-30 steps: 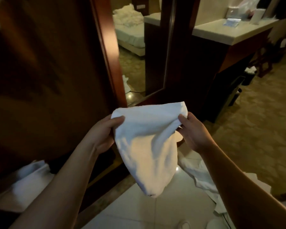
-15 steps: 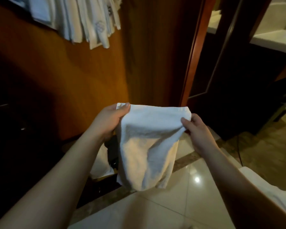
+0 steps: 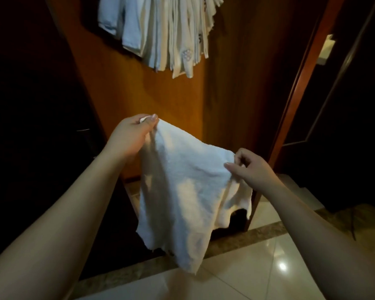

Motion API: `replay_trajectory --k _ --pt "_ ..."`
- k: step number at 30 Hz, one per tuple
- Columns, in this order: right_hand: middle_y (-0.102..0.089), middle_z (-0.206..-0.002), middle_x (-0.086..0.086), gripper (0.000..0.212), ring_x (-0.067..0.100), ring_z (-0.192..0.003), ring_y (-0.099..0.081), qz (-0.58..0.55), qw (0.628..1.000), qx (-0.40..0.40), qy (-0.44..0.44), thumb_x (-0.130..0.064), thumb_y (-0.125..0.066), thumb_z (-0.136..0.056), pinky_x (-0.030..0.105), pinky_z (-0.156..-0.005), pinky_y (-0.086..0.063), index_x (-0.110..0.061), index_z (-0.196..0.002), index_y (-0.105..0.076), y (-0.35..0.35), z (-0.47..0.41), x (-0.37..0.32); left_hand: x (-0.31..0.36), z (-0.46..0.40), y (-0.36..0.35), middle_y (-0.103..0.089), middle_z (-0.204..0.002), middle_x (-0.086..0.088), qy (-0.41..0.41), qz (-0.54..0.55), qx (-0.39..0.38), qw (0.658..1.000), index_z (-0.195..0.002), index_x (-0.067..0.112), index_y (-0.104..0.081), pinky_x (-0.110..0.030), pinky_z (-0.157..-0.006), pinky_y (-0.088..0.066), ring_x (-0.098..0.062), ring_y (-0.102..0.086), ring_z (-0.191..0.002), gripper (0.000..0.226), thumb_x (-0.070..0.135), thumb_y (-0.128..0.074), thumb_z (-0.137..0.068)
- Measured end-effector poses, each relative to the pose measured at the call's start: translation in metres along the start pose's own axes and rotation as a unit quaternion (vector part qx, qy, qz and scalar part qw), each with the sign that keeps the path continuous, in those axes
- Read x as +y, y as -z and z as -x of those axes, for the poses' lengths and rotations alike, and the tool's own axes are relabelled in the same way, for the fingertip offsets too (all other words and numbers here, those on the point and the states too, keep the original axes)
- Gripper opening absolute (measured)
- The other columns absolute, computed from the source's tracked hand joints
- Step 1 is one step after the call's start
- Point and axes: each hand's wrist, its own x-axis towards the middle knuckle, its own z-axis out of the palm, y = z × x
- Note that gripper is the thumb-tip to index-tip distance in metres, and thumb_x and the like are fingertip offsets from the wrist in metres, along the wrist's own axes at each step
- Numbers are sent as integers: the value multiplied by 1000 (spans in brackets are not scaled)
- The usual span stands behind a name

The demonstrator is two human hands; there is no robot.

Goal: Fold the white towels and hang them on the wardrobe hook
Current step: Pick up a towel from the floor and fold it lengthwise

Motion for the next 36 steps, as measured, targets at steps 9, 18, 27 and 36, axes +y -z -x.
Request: replay_trajectory --k 9,18,27,36 --pt "-63 -102 -8 17 14 -91 -58 180 979 -70 -72 -40 -59 -99 29 -69 -40 -29 -111 -63 17 -10 35 9 14 37 -68 -81 5 -3 -21 32 999 -93 20 -70 -13 -61 -49 -1 -63 -64 18 30 -58 -101" --pt "-64 -86 1 29 12 -75 -58 248 960 -11 -127 -36 -42 -106 28 -59 -40 -15 -108 -62 33 -14 51 -14 13 50 -71 -103 -20 157 49 -16 986 -114 0 -62 -34 -75 -54 -31 -69 -91 32 29 -56 -101" --pt "-67 -75 3 18 14 -58 -58 -36 991 -41 -121 -29 -49 -104 29 -54 -45 -29 -116 -61 28 19 2 -27 35 9 -72 -70 -4 243 202 -12 949 -96 7 -60 -25 -48 -55 -14 -70 -57 26 27 -46 -106" --pt "-73 -88 -6 29 13 -72 -68 -7 989 -148 7 -22 -46 -105 22 -64 -52 -40 -98 -68 9 56 -69 -22 75 -54 -66 -126 -17 189 230 -65 953 -135 5 -56 -46 -101 -52 -32 -65 -115 49 39 -54 -101"
